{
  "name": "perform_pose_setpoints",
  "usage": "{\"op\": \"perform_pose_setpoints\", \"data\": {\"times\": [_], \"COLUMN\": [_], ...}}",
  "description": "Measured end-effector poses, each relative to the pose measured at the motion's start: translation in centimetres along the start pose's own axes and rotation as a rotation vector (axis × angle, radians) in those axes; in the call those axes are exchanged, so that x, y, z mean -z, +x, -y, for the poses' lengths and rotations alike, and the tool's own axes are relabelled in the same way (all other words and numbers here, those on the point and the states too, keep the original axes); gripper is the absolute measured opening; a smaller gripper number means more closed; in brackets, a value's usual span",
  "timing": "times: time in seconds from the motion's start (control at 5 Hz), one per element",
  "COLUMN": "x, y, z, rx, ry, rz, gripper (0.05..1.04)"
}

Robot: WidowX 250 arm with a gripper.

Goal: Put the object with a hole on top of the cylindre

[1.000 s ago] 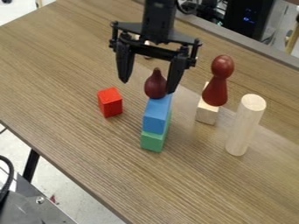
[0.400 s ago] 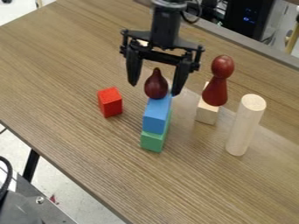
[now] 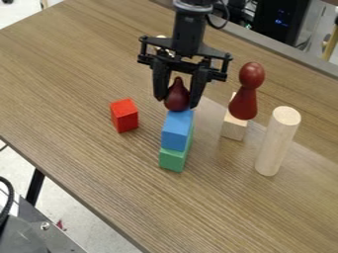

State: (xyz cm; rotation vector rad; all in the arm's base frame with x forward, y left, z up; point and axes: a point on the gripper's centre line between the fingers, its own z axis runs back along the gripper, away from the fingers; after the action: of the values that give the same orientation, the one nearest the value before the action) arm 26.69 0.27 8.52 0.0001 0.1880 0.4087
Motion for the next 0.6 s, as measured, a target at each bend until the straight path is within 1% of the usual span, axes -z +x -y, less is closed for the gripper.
{"op": "perform_pose_setpoints", "data": {"times": [0.2,0.4,0.6], "x": [-0.5,-2.7,-4.6], "y": [0.0,0.1,-0.3], "z": [0.4,0.9,2.6], "rx": [0.012,0.021,0.063], "ry": [0.010,0.008,0.005], "rz": [0.007,0.063,0.110], "gripper": [0.559,0.558,0.558]}}
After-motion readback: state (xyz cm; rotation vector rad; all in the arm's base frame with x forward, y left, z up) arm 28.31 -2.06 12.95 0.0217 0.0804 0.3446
